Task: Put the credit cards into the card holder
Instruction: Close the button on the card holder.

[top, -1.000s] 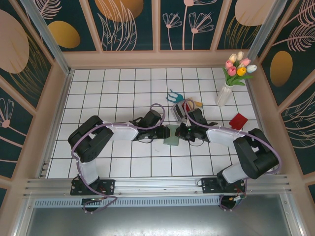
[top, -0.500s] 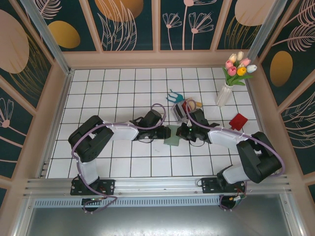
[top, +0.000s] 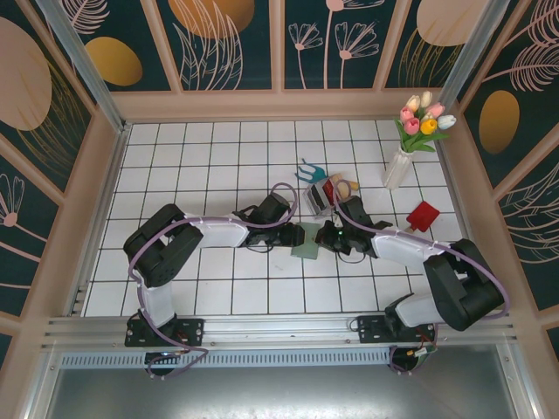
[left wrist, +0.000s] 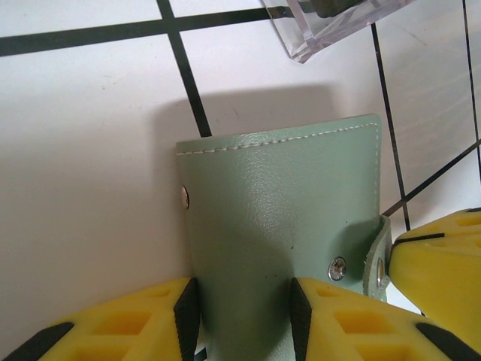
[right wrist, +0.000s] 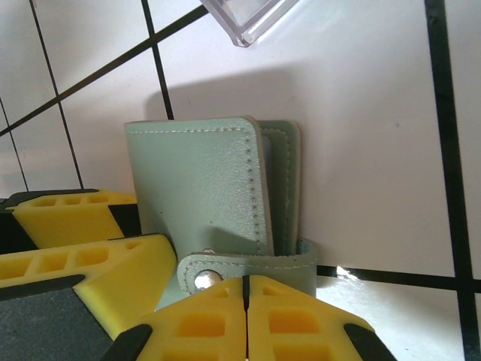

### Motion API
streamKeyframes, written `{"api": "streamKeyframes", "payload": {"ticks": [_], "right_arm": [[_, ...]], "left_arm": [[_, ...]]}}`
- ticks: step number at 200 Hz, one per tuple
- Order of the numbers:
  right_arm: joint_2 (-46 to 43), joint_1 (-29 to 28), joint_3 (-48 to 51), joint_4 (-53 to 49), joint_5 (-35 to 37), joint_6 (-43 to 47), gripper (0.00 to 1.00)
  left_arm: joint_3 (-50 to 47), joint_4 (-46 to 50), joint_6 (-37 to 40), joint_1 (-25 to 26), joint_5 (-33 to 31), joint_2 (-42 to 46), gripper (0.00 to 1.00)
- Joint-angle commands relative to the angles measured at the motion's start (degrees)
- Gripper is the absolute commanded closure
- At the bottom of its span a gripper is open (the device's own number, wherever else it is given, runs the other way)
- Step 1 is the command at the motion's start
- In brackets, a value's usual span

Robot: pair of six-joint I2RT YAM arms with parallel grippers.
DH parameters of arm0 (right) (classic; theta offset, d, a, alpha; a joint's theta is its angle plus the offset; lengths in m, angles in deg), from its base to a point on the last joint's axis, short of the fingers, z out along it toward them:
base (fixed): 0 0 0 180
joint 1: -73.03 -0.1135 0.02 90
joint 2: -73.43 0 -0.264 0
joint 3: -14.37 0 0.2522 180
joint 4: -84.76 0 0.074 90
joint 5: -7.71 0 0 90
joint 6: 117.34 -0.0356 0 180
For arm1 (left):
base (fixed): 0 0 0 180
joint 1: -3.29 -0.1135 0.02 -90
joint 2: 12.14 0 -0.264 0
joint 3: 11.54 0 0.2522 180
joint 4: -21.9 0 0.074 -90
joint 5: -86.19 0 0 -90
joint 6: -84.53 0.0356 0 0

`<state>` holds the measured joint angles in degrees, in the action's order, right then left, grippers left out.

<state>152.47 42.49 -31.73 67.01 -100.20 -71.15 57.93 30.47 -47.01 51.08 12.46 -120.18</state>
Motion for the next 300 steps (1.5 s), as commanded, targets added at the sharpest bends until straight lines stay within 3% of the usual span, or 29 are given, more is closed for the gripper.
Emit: {"api": "streamKeyframes", "payload": {"ticks": [1, 128, 195, 256, 300], "right_arm": [[1.4, -0.5, -0.4, 2.2, -1.2, -0.6, 0.92], [4.5, -1.9, -1.6, 0.8, 0.6, -0.3, 0.92], [9.3, -3.7, -8.5, -12.3, 6.7, 3.6, 0.93], [19.2, -7.4, -16.9, -26.6, 14.8, 7.9, 0.97], [28.8, -9.2, -22.3, -34.0, 17.2, 10.9, 0.97]], "left_arm": [[-1.1, 4.9, 1.2, 2.7, 2.5, -5.6, 0.6], [-1.0, 5.0, 1.2, 3.1, 2.7, -5.8, 0.63], [-1.6, 3.5, 0.0, 3.1, 1.4, -4.7, 0.67], [-2.9, 1.2, -1.7, 3.1, 0.4, -3.2, 0.73], [-7.1, -2.4, -5.2, 3.1, -3.7, 0.6, 0.74]]}}
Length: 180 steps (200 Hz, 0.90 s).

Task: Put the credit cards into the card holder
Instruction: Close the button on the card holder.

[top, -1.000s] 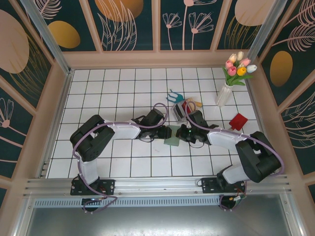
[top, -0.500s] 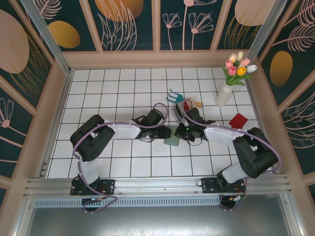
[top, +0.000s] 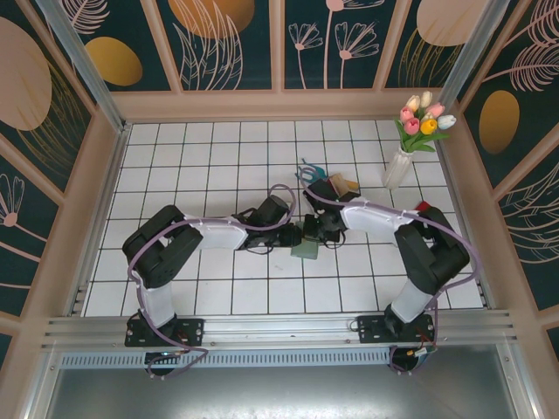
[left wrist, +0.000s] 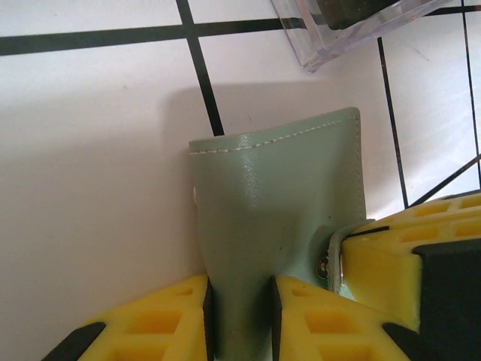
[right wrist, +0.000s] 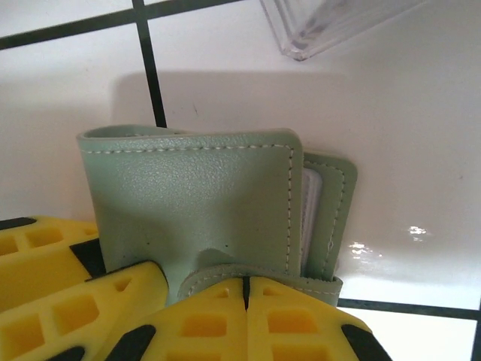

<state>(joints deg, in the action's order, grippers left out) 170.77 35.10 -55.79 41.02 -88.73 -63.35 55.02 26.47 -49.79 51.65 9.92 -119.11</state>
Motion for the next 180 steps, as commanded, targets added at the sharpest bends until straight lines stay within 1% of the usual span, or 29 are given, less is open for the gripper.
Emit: {"api": "streamKeyframes", "payload": {"ticks": [1, 15, 49, 58, 67, 75, 92, 119, 135, 180], "right_arm": [[10.7, -1.7, 1.6, -8.2, 5.8, 3.1, 0.97], [14.0, -2.3, -0.1, -10.4, 6.4, 4.4, 0.97], [20.3, -2.6, -4.1, -14.0, 5.9, 7.3, 0.97], [21.9, -2.5, -5.4, -15.4, 6.3, 8.1, 0.97], [24.1, -2.7, -6.8, -17.1, 7.0, 8.7, 0.97], [25.6, -3.1, -7.7, -18.0, 9.0, 8.9, 0.97], [28.8, -3.9, -9.8, -20.0, 9.1, 10.4, 0.97], [35.0, -4.6, -15.3, -23.8, 11.3, 12.9, 0.97], [38.4, -4.7, -18.3, -25.0, 11.1, 13.9, 0.98], [45.3, -6.8, -27.6, -28.5, 11.6, 13.8, 0.98]], "left_arm": [[-4.4, 1.5, -2.6, 2.5, -1.4, -0.3, 0.74], [-7.2, -1.0, -4.5, 2.5, -3.4, 2.5, 0.74], [-13.2, -2.7, -8.5, 2.5, -10.8, 8.4, 0.74], [-15.1, -3.3, -9.5, 2.5, -12.7, 11.4, 0.74], [-16.8, -3.8, -10.1, 2.5, -14.3, 13.2, 0.74], [-18.0, -3.9, -10.4, 2.4, -15.7, 14.5, 0.74], [-20.2, -4.2, -10.6, 2.4, -18.3, 17.5, 0.74], [-23.1, -4.8, -10.1, 1.9, -20.5, 22.2, 0.75], [-24.9, -4.5, -9.7, 1.2, -21.7, 25.2, 0.75], [-31.1, -3.9, -8.6, -3.0, -22.2, 32.9, 0.75]]}}
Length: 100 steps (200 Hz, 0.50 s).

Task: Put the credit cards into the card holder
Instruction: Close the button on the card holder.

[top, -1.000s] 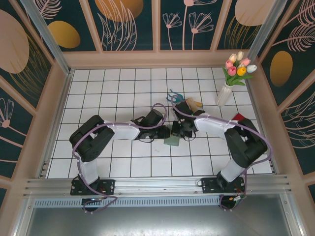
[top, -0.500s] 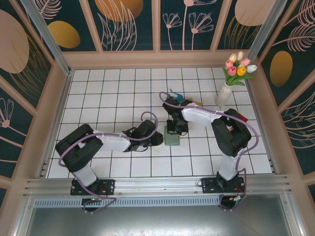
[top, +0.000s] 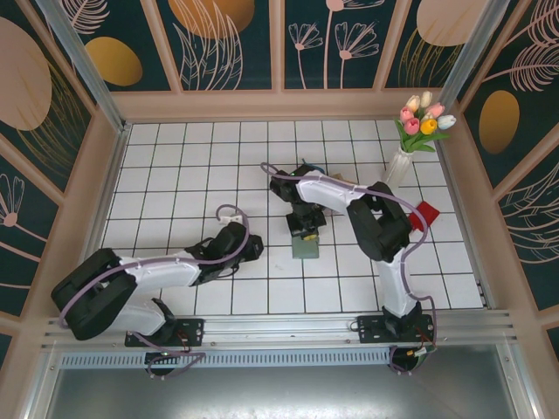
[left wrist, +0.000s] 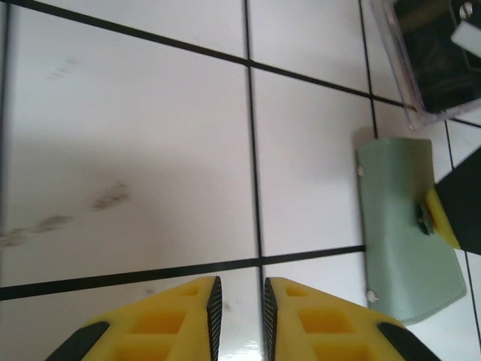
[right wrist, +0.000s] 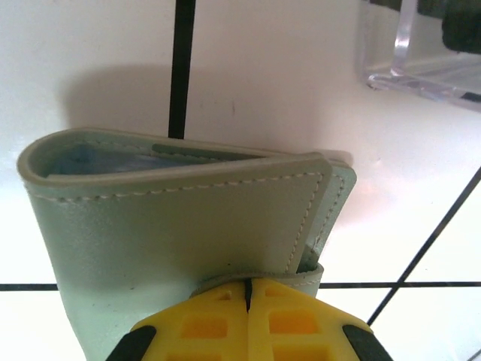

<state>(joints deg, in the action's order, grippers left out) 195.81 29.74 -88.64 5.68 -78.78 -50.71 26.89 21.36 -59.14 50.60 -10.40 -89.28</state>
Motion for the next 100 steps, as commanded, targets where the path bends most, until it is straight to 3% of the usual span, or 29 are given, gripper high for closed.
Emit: {"api": "streamKeyframes", "payload": {"ticks": [1, 41, 71, 100], "right_arm": [[20.4, -1.5, 5.0, 6.8, 1.7, 1.2, 0.98], [26.4, -5.3, 0.3, 7.7, 0.4, -0.3, 0.98], [26.2, -6.3, 1.1, 10.1, 0.5, -2.6, 0.98], [15.9, -5.2, 1.6, 9.1, 4.9, -5.3, 0.96]], "left_arm": [[-3.0, 1.1, 0.7, -2.1, -1.8, 3.3, 0.75], [-3.9, 1.1, 1.7, -3.5, -1.6, 5.2, 0.75], [-2.8, 1.9, 2.3, -3.5, -1.0, 4.1, 0.75], [-1.5, 4.4, 3.2, -3.5, -2.2, 4.9, 0.75]]}}
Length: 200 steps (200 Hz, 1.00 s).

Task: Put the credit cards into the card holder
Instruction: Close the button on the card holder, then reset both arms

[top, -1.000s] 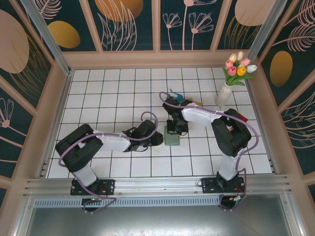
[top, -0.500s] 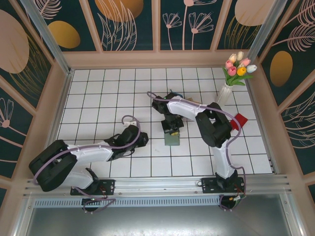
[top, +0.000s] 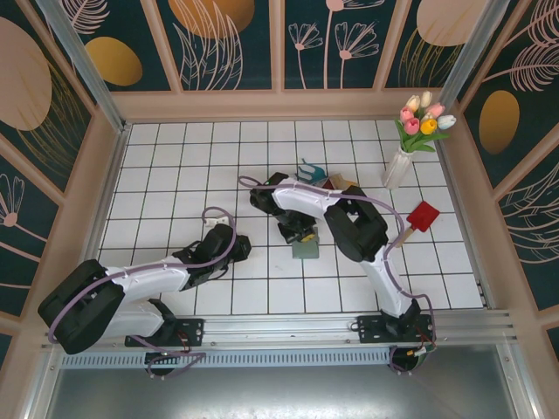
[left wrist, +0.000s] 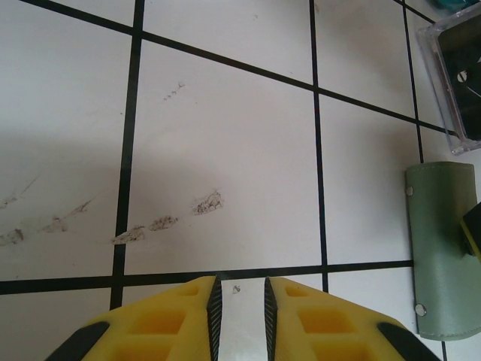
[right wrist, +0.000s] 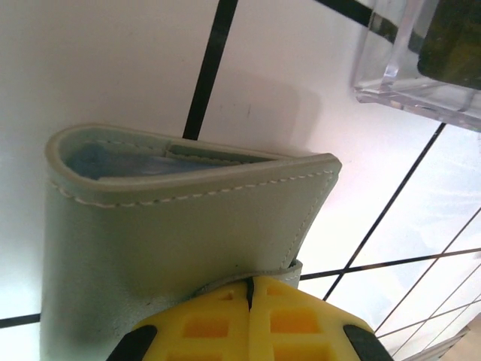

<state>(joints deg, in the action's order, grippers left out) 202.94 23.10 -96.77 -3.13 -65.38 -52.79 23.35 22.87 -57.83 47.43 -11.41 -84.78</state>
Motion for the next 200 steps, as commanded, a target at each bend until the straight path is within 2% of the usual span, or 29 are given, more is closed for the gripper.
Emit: {"api": "streamKeyframes", "payload": {"ticks": [1, 19, 25, 36, 49, 57, 76, 84, 94, 102, 114, 123, 134, 146, 170, 187, 200], "right_arm": [[8.1, 1.6, 9.7, 17.8, -8.2, -3.5, 0.96], [-3.8, 3.2, 12.5, 18.3, -5.2, -5.6, 0.91], [-9.0, 3.3, 13.9, 19.4, -4.2, -6.4, 0.85], [-18.0, 3.8, 16.7, 22.7, -4.4, -6.4, 0.81], [-27.7, 4.2, 20.1, 26.3, -2.4, -7.2, 0.69], [-32.9, 4.7, 22.4, 28.8, -0.7, -7.1, 0.65], [-44.3, 7.4, 32.0, 35.5, 10.6, -9.4, 0.58], [-48.6, 9.9, 37.0, 38.2, 14.5, -10.2, 0.51], [-53.4, 13.4, 43.4, 43.6, 18.8, -9.7, 0.42], [-56.9, 15.6, 48.6, 48.2, 26.0, -9.5, 0.38], [-61.6, 17.6, 58.0, 59.9, 38.4, -7.2, 0.29], [-64.6, 20.1, 66.2, 74.7, 42.0, 0.9, 0.25], [-66.9, 24.7, 74.7, 94.9, 37.1, 13.6, 0.23], [-67.0, 31.0, 81.3, 108.9, 27.3, 19.0, 0.22], [-63.8, 42.1, 86.0, 120.4, 9.2, 17.5, 0.22], [-57.6, 42.9, 88.4, 135.3, 4.4, 24.8, 0.22], [-53.2, 43.5, 86.9, 138.9, -0.3, 27.9, 0.22]], "left_arm": [[2.2, 3.0, 1.9, -0.3, -1.2, 0.5, 0.75], [3.2, 5.7, 2.3, -0.3, -3.5, 2.2, 0.75], [3.6, 6.6, 2.5, -0.4, -4.6, 2.9, 0.74], [4.2, 8.4, 2.8, -0.4, -7.0, 4.4, 0.71], [5.3, 10.4, 3.6, -0.7, -10.2, 6.1, 0.67], [6.0, 11.8, 4.3, -0.9, -12.6, 7.2, 0.59], [8.1, 15.5, 6.3, -1.9, -20.5, 9.4, 0.33], [8.9, 17.1, 7.0, -3.0, -24.1, 10.6, 0.21], [9.3, 17.5, 9.4, -4.7, -28.0, 12.2, 0.11], [9.2, 17.0, 11.0, -6.4, -31.2, 13.5, 0.03], [7.9, 14.0, 14.3, -9.8, -34.6, 15.0, 0.01], [7.2, 12.5, 16.9, -13.2, -36.3, 15.6, 0.01], [6.8, 11.5, 18.9, -18.2, -38.5, 15.8, 0.01], [6.2, 9.1, 22.7, -22.4, -38.9, 16.0, 0.01], [1.1, -3.3, 32.6, -28.8, -34.6, 15.2, 0.01], [-3.8, -14.7, 40.9, -29.9, -32.5, 12.9, 0.01], [-6.8, -23.2, 45.3, -30.3, -30.2, 11.3, 0.01]]}}
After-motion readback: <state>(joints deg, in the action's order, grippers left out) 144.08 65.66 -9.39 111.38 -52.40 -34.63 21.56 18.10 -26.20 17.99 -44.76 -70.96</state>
